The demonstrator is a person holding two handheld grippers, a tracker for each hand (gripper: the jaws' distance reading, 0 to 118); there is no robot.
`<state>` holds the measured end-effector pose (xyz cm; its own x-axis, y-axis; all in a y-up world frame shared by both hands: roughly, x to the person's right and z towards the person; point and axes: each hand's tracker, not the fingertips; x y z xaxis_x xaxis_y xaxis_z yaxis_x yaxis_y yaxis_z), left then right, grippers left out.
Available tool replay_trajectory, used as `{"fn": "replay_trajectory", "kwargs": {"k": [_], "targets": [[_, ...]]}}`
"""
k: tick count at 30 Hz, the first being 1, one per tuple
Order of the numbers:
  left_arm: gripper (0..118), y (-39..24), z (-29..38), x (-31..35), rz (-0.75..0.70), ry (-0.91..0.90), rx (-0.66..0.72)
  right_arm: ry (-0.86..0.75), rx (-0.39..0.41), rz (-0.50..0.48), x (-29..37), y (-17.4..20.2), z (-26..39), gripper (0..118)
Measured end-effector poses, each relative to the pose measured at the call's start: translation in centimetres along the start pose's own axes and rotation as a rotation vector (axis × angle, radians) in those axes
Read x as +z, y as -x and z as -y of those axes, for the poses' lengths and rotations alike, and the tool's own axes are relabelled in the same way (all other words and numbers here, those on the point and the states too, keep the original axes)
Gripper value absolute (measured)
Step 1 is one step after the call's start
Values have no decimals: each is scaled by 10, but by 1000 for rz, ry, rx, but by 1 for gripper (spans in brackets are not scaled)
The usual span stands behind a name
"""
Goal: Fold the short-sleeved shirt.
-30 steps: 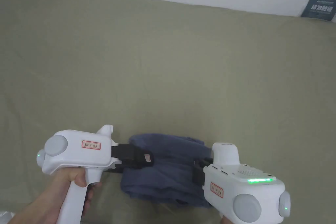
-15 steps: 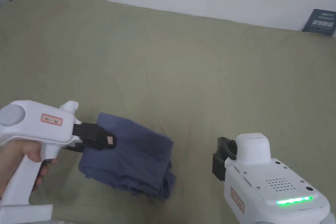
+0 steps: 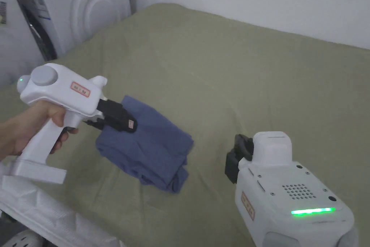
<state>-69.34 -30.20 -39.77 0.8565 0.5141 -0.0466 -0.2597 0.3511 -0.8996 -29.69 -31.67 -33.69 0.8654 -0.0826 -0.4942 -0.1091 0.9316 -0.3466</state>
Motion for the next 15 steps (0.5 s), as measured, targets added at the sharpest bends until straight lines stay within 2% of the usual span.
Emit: {"fn": "replay_trajectory", "kwargs": {"k": [5, 7, 12, 15], "targets": [[32, 55, -37, 18, -57, 34, -7, -3, 11, -41, -53, 45, -4, 7], [32, 76, -51, 23, -113, 42, -3, -11, -13, -54, -71, 57, -6, 7], [32, 96, -70, 28, -163, 45, -15, 8, -35, -99, -100, 71, -6, 7], [32, 105, -83, 28, -181, 53, -27, 25, -14, -125, -109, 76, -3, 7]]}}
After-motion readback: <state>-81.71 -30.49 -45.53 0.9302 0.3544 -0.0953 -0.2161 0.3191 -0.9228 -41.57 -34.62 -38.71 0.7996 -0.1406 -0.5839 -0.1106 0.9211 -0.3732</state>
